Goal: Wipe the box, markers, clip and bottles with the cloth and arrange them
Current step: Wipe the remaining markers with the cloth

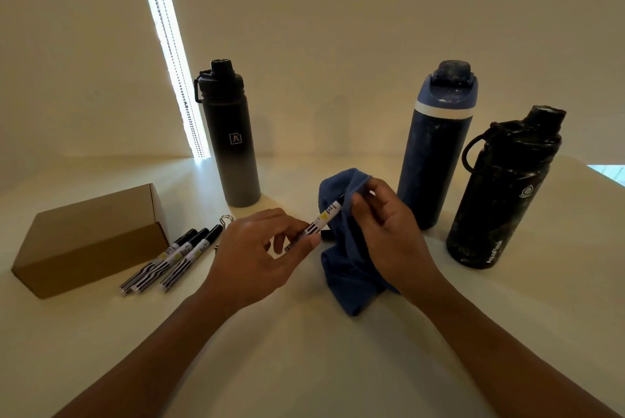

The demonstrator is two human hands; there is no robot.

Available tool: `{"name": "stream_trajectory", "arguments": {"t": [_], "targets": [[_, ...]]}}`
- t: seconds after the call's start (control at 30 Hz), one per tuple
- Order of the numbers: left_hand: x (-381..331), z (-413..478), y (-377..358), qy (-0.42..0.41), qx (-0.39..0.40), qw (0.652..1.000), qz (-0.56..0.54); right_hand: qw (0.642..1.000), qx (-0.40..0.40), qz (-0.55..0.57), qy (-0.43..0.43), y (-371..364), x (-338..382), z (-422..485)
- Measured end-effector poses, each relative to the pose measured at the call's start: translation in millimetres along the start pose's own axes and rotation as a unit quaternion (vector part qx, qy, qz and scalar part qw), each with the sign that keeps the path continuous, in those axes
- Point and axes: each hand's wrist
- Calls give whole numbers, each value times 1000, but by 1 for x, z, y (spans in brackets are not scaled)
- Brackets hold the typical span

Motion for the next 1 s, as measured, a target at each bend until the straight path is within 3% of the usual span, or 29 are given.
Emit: {"name": "stream_trajectory", "arguments": {"t": [0.13, 0.37, 0.77, 1.0], "targets": [[0, 1, 2, -16, -1, 1000, 11, 999, 10, 38, 8, 3, 2, -2], [-3, 1, 1, -27, 0, 999, 25, 994, -52, -84, 37, 8, -7, -1], [2, -1, 1, -29, 2, 998, 49, 997, 21, -61, 32, 10, -5, -3], [-5, 0, -1, -36, -5, 997, 66, 992, -60, -112, 19, 11, -7, 0]]}}
Point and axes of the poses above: each hand's wrist, its own z-axis towards the middle knuckle, its own y-axis out of the back of the hand, x = y × z, and after that the axes turned 11 degrees about x, right-handed
